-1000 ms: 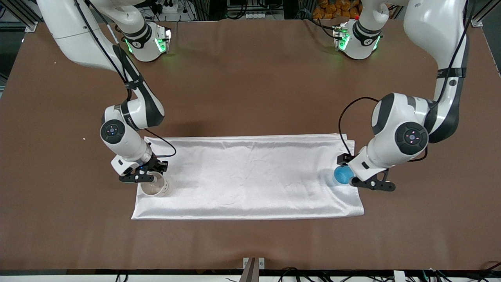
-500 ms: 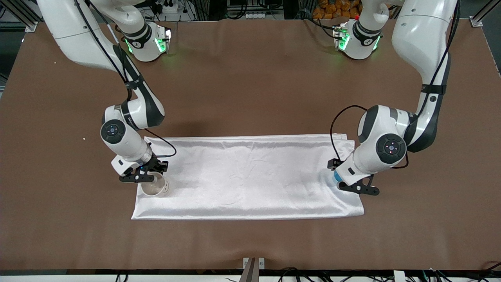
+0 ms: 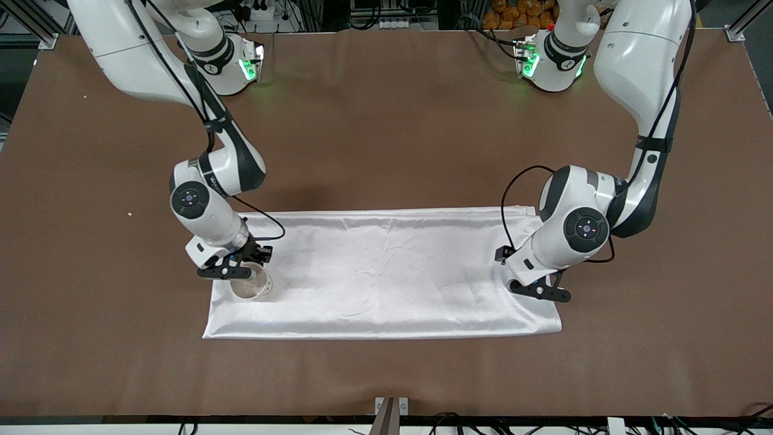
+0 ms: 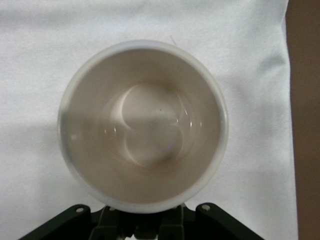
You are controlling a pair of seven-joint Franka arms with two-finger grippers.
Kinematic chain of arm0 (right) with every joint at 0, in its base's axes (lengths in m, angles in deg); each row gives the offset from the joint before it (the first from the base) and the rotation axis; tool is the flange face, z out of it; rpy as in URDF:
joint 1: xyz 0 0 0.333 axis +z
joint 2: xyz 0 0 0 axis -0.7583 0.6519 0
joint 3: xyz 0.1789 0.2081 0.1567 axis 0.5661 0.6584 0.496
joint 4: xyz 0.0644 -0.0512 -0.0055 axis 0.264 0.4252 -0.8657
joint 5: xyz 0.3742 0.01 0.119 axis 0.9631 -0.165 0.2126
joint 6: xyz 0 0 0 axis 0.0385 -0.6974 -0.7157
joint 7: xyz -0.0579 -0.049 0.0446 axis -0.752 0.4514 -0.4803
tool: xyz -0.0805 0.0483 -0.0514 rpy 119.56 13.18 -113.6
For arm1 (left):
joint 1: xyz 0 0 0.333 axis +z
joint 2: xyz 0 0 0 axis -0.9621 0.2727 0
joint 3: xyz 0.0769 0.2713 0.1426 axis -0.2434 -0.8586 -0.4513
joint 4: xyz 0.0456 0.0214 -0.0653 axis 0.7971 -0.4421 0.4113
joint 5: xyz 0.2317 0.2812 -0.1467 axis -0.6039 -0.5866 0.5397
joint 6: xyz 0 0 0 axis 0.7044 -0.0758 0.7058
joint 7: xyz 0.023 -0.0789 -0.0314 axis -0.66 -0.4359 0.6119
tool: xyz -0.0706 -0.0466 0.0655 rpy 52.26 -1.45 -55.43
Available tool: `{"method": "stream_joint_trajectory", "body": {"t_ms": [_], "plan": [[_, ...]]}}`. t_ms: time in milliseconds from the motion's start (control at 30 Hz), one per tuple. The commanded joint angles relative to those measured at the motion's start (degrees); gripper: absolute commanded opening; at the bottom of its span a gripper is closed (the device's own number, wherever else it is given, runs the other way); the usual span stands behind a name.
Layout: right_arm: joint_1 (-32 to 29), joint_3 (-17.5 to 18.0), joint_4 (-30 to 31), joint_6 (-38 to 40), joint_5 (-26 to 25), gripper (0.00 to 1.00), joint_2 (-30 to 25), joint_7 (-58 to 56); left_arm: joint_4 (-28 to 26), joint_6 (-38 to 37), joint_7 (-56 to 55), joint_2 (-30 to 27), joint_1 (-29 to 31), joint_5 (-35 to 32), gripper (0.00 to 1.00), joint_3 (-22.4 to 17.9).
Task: Place blue cup into white mug on table
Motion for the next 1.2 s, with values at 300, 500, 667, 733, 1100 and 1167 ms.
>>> {"method": "stream_joint_trajectory", "body": {"t_ms": [300,500,667,733,1100,1167], "plan": [[9.1,0.2,-0.4,4.9,-0.4,0.00,-3.0,16.8,0.9,1.3,-0.6,2.7,-0.1,-1.7,0.93,-0.1],[13.3,0.3,-0.4,5.4,-0.4,0.00,-3.4,22.8,0.9,1.3,-0.6,2.7,0.0,-1.7,0.55,-0.1],[17.9,0.3,-0.4,5.7,-0.4,0.00,-3.6,29.6,0.8,1.3,-0.4,2.7,0.0,-1.7,0.15,-0.2],[20.1,0.3,-0.4,5.7,-0.4,0.00,-3.8,32.8,0.7,1.3,-0.5,2.7,0.0,-2.0,0.02,-0.2],[30.6,0.1,-0.3,5.7,-0.4,0.00,-3.8,48.9,0.5,1.2,-0.6,2.4,0.2,-4.0,0.00,-0.3],[32.4,0.1,-0.2,5.7,-0.4,0.00,-3.7,51.6,0.5,1.2,-0.6,2.3,0.3,-4.0,0.00,-0.4]]}}
